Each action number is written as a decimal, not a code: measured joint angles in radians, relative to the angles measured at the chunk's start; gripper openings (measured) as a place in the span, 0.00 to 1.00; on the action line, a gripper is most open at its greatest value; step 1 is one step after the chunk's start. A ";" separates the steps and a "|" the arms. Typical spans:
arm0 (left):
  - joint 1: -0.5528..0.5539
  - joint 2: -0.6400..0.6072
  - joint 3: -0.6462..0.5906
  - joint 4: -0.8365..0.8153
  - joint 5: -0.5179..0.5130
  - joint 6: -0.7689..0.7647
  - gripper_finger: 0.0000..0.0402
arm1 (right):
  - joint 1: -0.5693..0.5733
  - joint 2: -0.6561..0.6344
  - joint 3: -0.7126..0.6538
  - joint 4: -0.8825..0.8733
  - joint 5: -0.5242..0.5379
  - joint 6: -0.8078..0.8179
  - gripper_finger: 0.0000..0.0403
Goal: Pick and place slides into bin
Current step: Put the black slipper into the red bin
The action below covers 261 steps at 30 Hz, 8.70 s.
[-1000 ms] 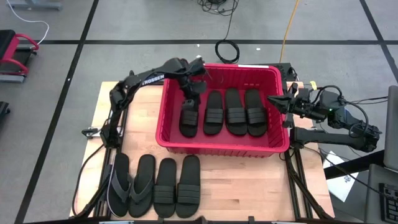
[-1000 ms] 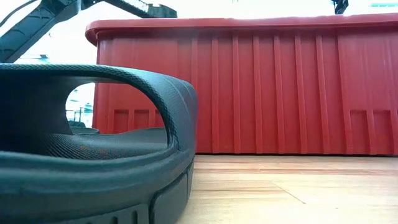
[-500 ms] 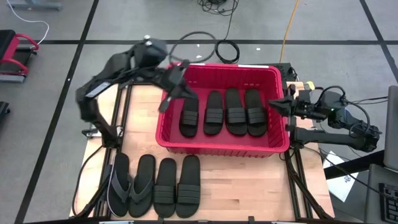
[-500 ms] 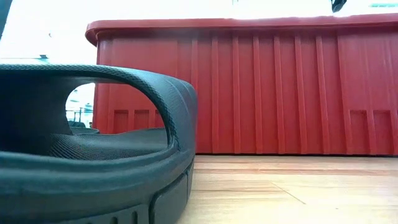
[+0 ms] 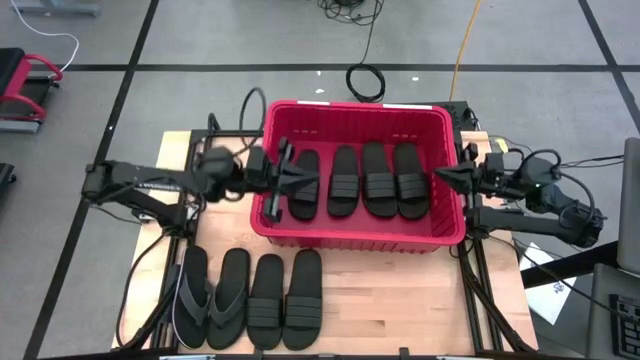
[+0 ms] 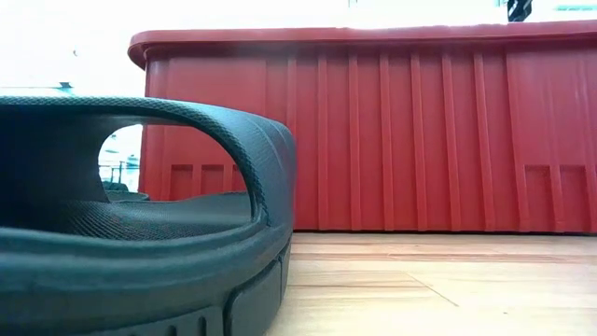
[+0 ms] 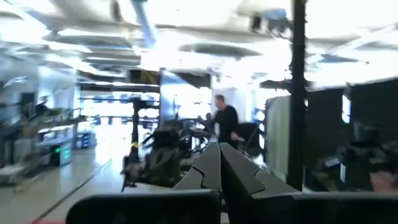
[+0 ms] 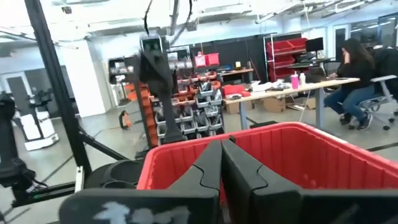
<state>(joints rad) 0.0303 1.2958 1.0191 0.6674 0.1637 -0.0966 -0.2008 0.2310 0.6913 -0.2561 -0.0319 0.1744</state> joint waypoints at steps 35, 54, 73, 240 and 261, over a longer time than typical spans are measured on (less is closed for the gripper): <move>-0.121 -0.700 -0.166 -0.951 -0.323 0.046 0.01 | 0.507 1.158 0.857 -0.107 -0.042 -0.190 0.00; -0.121 -0.740 -0.166 -1.077 -0.320 0.068 0.03 | 0.557 1.572 0.942 -0.194 -0.415 0.121 0.28; -0.121 -0.732 -0.166 -1.147 -0.320 0.045 0.06 | 0.538 1.796 0.937 -0.105 -0.263 -0.069 0.54; 0.155 -0.557 -0.165 -1.006 -0.320 0.339 0.03 | 0.683 1.791 0.936 -0.198 -0.003 0.143 0.01; 0.155 -0.557 -0.165 -0.998 -0.318 0.351 0.05 | 0.680 1.791 0.936 -0.188 0.004 0.148 0.01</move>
<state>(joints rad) 0.1848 0.7383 0.8539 -0.3302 -0.1546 0.2541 0.4793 2.0224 1.6272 -0.4438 -0.0280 0.3223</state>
